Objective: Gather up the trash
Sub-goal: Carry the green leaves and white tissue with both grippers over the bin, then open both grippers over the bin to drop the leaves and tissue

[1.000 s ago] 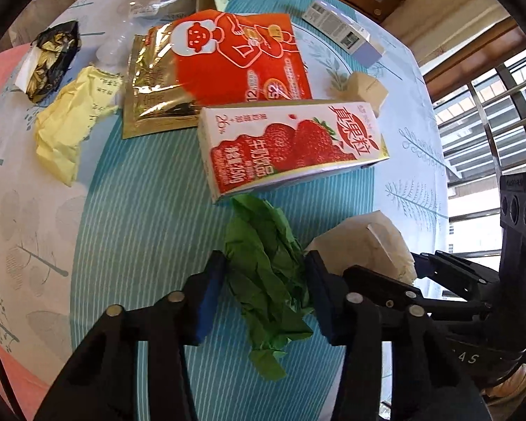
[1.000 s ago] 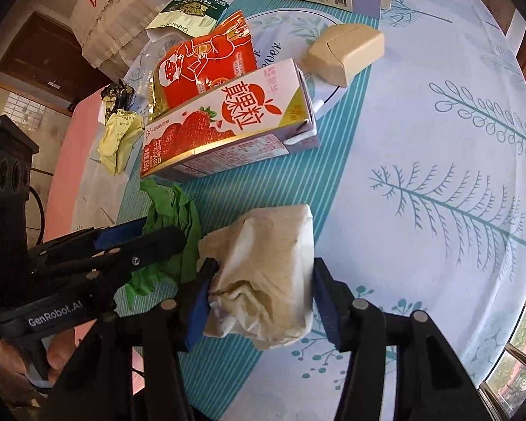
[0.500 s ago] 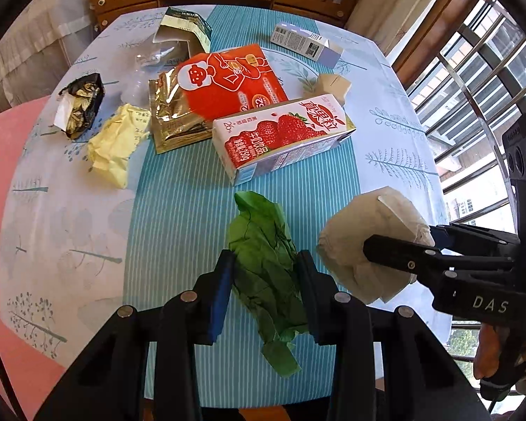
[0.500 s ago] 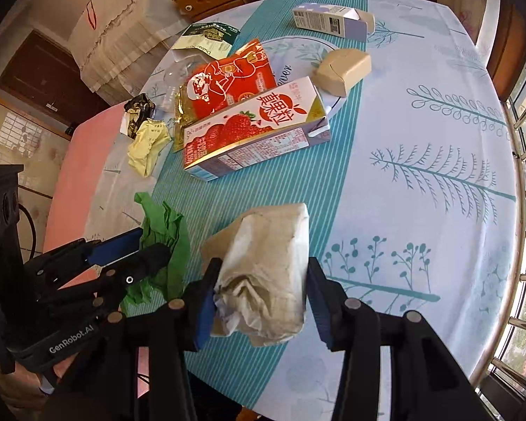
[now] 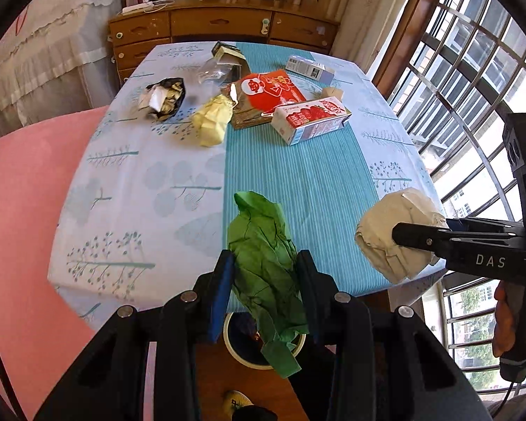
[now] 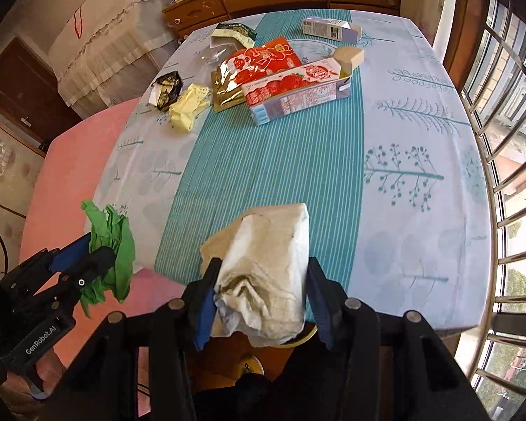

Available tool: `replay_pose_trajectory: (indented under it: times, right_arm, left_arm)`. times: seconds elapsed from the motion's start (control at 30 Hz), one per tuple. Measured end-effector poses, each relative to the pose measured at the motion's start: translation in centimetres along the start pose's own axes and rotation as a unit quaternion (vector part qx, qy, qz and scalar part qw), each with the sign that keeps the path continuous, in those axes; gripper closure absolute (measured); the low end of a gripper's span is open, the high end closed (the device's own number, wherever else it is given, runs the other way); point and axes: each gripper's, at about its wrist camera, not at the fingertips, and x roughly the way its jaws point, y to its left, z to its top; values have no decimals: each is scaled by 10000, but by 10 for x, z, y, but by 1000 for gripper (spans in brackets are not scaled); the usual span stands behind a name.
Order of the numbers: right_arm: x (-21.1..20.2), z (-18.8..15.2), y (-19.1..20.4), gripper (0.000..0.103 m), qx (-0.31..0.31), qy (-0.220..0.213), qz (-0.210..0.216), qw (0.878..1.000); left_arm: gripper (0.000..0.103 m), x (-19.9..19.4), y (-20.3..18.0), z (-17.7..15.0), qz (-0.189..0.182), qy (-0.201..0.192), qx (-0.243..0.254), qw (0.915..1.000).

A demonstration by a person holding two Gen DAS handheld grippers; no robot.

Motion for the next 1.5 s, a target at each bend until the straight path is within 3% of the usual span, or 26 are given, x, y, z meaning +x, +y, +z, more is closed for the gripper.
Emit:
replay_pose_trajectory:
  times: [0.3, 0.5, 0.7, 0.83, 1.1, 1.33, 1.5]
  right_arm:
    - [10, -85, 65, 56, -140, 189, -200, 9995]
    - [20, -122, 78, 56, -222, 472, -431, 9977]
    - [50, -153, 79, 56, -190, 788, -495, 9955]
    - [87, -178, 73, 56, 6, 975, -565, 9936]
    - [179, -215, 35, 56, 541, 1217, -686, 9887]
    - [269, -230, -11, 54, 724, 1208, -789, 9869]
    - [322, -236, -43, 50, 908, 1121, -770, 9865]
  left_arm:
    - [68, -27, 49, -83, -188, 170, -223, 9994]
    - [68, -29, 59, -112, -309, 257, -318, 9987]
    - [68, -3, 52, -147, -428, 593, -348, 9967]
    - [68, 28, 48, -177, -502, 975, -422, 9931]
    - [68, 128, 46, -220, -423, 1654, -314, 9848]
    - [67, 221, 46, -233, -693, 1674, -408, 9826]
    - [65, 283, 43, -243, -657, 1797, -430, 9806]
